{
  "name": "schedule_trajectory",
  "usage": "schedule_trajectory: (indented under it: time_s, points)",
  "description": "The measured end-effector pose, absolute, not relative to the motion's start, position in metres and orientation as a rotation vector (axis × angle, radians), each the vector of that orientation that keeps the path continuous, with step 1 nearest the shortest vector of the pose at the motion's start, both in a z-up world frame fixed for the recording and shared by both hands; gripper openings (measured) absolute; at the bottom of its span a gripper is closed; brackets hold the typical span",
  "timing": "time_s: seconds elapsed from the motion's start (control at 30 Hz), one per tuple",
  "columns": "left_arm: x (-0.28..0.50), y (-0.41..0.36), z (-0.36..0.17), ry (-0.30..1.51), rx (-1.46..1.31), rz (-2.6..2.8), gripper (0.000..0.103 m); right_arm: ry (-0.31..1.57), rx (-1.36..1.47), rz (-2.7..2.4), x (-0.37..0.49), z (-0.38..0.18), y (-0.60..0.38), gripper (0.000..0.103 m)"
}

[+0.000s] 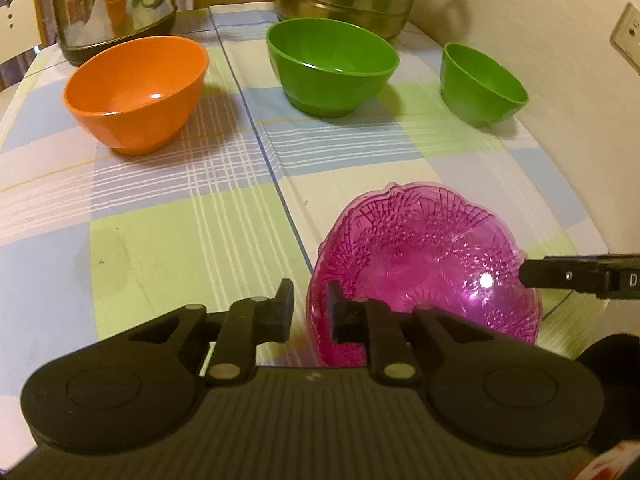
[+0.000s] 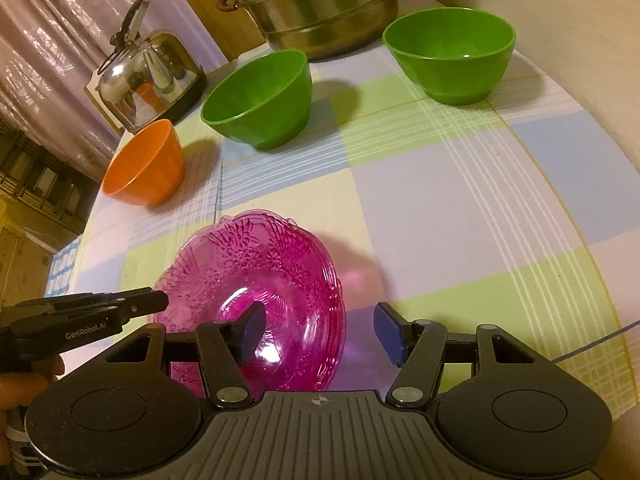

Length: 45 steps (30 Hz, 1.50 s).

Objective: Organize plates and bowls
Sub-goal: 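Open both tools and release the stacked pink dishes, then lift both tools off the pink dishes and move toward the large green bowl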

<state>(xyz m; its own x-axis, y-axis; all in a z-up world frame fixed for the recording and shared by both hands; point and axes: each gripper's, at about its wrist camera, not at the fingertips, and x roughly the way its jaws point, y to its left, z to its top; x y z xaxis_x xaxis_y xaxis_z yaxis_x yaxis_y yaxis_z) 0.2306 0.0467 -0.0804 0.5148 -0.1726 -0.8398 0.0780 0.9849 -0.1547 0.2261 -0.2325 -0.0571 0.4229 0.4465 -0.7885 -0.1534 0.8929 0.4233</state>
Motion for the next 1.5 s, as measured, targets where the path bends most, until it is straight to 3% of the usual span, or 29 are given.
schedule_trajectory:
  time_s: [0.27, 0.6, 0.8, 1.03, 1.23, 1.5]
  points:
    - [0.22, 0.051, -0.066, 0.987, -0.133, -0.127, 0.015, 1.065, 0.301, 0.389, 0.221, -0.051, -0.232, 0.061]
    - [0.2, 0.041, -0.044, 0.962, -0.177, -0.108, 0.026, 1.036, 0.297, 0.394, 0.209, -0.03, -0.235, 0.061]
    - [0.183, 0.032, -0.031, 0.952, -0.209, -0.083, 0.047, 1.032, 0.301, 0.385, 0.198, -0.017, -0.239, 0.061]
    - [0.147, 0.017, -0.021, 0.926, -0.209, -0.032, 0.082, 1.029, 0.215, 0.387, 0.171, -0.009, -0.235, 0.061]
    - [0.109, -0.004, -0.016, 0.901, -0.175, 0.021, 0.092, 1.03, 0.147, 0.391, 0.141, -0.009, -0.235, 0.061]
    - [0.072, -0.029, -0.013, 0.883, -0.142, 0.056, 0.096, 0.994, 0.087, 0.385, 0.107, 0.003, -0.243, 0.061]
